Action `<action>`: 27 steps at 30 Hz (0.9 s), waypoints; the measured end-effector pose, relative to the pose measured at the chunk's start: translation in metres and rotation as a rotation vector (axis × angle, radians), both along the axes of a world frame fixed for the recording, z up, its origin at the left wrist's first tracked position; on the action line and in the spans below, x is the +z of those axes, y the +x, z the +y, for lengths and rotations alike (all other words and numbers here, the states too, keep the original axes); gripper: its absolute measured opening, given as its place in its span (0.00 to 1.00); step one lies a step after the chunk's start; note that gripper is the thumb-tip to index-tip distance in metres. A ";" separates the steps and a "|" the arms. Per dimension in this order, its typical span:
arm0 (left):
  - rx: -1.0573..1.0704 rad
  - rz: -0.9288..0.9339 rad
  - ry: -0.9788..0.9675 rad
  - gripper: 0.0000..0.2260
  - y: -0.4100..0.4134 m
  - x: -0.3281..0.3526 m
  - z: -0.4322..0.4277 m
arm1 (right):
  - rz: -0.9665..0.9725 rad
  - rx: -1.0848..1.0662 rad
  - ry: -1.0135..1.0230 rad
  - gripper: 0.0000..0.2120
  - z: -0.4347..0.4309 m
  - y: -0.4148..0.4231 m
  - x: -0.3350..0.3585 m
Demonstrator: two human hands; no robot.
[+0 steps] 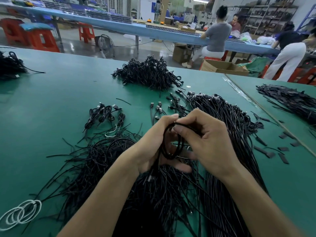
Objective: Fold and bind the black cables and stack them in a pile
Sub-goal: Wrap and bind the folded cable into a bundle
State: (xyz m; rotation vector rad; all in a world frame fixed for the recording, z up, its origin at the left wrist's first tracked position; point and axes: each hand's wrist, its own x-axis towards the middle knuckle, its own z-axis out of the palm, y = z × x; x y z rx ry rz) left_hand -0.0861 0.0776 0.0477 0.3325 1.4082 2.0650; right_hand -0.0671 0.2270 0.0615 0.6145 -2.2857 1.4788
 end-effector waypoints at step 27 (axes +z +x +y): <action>0.568 0.244 -0.132 0.28 -0.009 -0.008 -0.002 | -0.437 -0.234 0.650 0.04 0.014 -0.002 -0.041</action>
